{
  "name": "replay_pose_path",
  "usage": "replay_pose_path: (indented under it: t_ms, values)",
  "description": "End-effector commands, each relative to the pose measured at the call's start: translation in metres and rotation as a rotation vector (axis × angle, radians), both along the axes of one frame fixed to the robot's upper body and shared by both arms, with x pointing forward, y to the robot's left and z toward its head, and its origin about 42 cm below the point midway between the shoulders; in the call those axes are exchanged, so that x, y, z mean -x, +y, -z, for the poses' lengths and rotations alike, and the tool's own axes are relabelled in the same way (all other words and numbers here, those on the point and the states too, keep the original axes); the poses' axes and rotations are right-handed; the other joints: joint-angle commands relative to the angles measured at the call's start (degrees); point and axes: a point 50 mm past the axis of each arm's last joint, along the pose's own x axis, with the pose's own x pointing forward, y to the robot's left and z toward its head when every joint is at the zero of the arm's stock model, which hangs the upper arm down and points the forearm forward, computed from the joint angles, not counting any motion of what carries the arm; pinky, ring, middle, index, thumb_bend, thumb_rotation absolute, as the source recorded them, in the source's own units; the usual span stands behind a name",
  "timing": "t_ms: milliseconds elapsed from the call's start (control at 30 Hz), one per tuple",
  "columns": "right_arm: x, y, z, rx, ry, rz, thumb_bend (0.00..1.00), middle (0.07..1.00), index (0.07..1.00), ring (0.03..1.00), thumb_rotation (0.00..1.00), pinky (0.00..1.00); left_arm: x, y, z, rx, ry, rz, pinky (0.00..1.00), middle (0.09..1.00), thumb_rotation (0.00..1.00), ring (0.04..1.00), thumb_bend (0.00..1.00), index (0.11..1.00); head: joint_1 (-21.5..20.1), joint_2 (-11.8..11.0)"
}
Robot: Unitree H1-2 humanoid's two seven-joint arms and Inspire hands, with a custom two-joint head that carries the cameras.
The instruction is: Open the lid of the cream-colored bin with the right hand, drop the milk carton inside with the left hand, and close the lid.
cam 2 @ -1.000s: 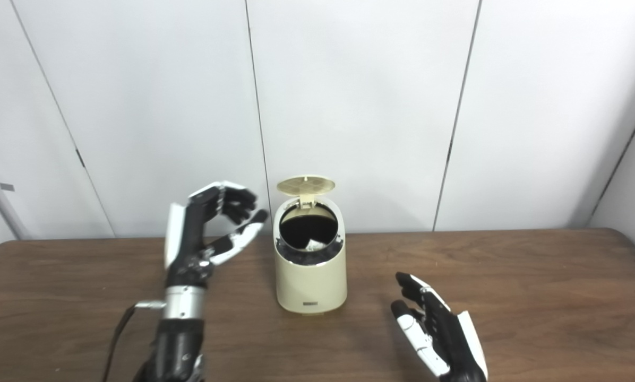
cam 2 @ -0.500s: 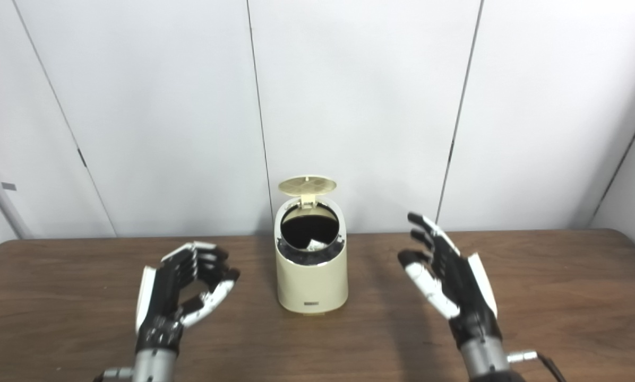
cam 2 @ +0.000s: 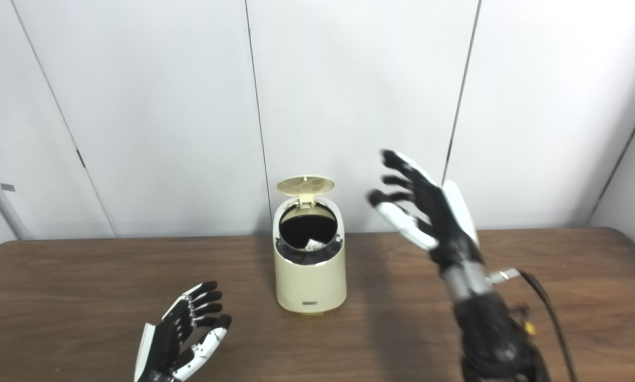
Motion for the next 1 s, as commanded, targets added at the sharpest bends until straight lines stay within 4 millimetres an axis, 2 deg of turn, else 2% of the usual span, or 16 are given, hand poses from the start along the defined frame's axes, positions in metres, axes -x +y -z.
replay_pose_path:
  t_ms: [0,67,100,233,400,533,700,867,967]
  values:
    - [-0.006,0.006,-0.03,0.116,-0.085,0.014,0.58,0.915,0.893,0.869,0.84,0.72,0.013,0.0,0.024,0.01,0.054,-0.005,0.69,0.776,0.31,0.743,0.55,0.819,-0.1,0.2]
    - [-0.01,0.014,-0.037,0.186,-0.093,0.021,0.57,0.917,0.906,0.892,0.87,0.8,0.016,0.004,0.028,0.02,0.07,-0.004,0.7,0.79,0.33,0.756,0.55,0.829,0.0,0.2]
    - [-0.011,0.018,-0.04,0.203,-0.092,0.015,0.57,0.917,0.91,0.893,0.87,0.81,0.017,0.006,0.03,0.023,0.084,-0.006,0.7,0.796,0.33,0.758,0.55,0.833,0.0,0.3]
    - [-0.018,0.029,-0.049,0.25,-0.089,-0.016,0.57,0.912,0.917,0.87,0.83,0.75,0.02,0.01,0.032,0.037,0.109,-0.014,0.68,0.797,0.35,0.739,0.54,0.842,-0.1,0.4]
    - [-0.028,0.041,-0.052,0.339,-0.085,-0.052,0.57,0.92,0.913,0.903,0.81,0.81,0.021,0.013,0.034,0.049,0.134,-0.02,0.66,0.794,0.38,0.722,0.55,0.852,-0.3,0.6]
    - [-0.036,0.048,-0.053,0.426,-0.079,-0.055,0.59,0.912,0.896,0.904,0.86,0.82,0.022,0.011,0.033,0.054,0.175,-0.014,0.66,0.804,0.39,0.73,0.54,0.866,-0.3,0.8]
    - [-0.04,0.049,-0.056,0.503,-0.077,-0.056,0.6,0.909,0.885,0.915,0.87,0.85,0.024,0.006,0.031,0.046,0.222,0.006,0.67,0.828,0.42,0.751,0.53,0.88,-0.5,1.1]
    - [-0.041,0.049,-0.063,0.606,-0.074,-0.077,0.56,0.894,0.867,0.922,0.88,0.86,0.023,0.001,0.026,0.064,0.286,0.031,0.75,0.877,0.43,0.82,0.48,0.922,-0.3,1.2]
    - [-0.043,0.048,-0.066,0.644,-0.088,-0.073,0.56,0.885,0.852,0.925,0.84,0.86,0.023,-0.001,0.025,0.055,0.302,0.025,0.74,0.879,0.43,0.822,0.47,0.923,0.1,1.4]
